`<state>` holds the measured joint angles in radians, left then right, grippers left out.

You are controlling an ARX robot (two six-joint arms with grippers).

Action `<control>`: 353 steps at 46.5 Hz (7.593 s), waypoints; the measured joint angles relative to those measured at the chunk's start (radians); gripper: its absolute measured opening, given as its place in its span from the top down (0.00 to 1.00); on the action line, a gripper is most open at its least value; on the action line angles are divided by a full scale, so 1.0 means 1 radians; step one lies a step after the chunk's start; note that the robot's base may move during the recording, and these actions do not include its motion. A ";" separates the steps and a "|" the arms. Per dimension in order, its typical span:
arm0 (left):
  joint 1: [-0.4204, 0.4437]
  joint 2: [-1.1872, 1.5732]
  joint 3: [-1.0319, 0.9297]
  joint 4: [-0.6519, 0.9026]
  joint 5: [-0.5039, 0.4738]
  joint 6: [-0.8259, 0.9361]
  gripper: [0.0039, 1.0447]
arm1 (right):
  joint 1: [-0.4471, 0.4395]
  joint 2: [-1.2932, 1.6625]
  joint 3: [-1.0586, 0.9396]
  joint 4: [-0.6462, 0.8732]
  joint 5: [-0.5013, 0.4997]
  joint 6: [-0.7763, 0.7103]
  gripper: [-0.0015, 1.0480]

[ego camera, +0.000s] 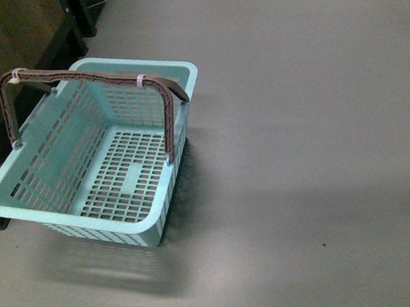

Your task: Pick lemon and mango into basket

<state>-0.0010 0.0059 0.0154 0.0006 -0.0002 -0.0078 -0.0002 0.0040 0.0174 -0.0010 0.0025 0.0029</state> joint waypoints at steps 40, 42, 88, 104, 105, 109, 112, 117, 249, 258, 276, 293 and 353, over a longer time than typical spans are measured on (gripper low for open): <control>-0.097 0.431 0.221 -0.342 0.106 -0.389 0.06 | 0.000 0.000 0.000 0.000 -0.002 0.000 0.08; -0.107 0.495 0.243 -0.287 0.105 -0.461 0.06 | 0.000 0.000 0.000 0.000 -0.002 0.000 0.08; -0.226 2.068 0.972 0.393 -0.204 -1.181 0.06 | 0.000 0.000 0.000 0.000 -0.002 0.000 0.08; -0.200 2.214 1.171 0.378 -0.200 -1.213 0.06 | 0.000 0.000 0.000 0.000 -0.002 0.000 0.08; -0.200 2.218 1.177 0.377 -0.200 -1.214 0.06 | 0.000 0.000 0.000 0.000 -0.002 0.000 0.08; -0.196 2.242 1.215 0.363 -0.198 -1.214 0.06 | 0.000 0.000 0.000 0.000 -0.002 0.000 0.08; -0.194 2.267 1.241 0.350 -0.198 -1.215 0.06 | 0.000 0.000 0.000 0.000 -0.002 0.000 0.08; -0.192 2.314 1.284 0.335 -0.199 -1.217 0.06 | 0.000 0.000 0.000 0.000 -0.002 0.000 0.08; -0.210 0.911 0.780 -0.232 -0.019 -1.516 0.93 | 0.000 0.000 0.000 0.000 -0.002 0.000 0.08; -0.224 0.865 0.780 -0.253 -0.022 -1.531 0.93 | 0.000 0.000 0.000 0.000 -0.002 0.000 0.08; -0.229 0.864 0.780 -0.257 -0.026 -1.527 0.93 | 0.000 0.000 0.000 0.000 -0.002 0.000 0.08; -0.229 0.864 0.773 -0.257 -0.029 -1.526 0.93 | 0.000 0.000 0.000 0.000 -0.002 0.000 0.08; -0.229 0.863 0.772 -0.257 -0.027 -1.526 0.93 | 0.000 0.000 0.000 0.000 -0.002 0.000 0.08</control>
<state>-0.2295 0.8692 0.7876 -0.2569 -0.0273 -1.5341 -0.0002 0.0040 0.0174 -0.0013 0.0002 0.0032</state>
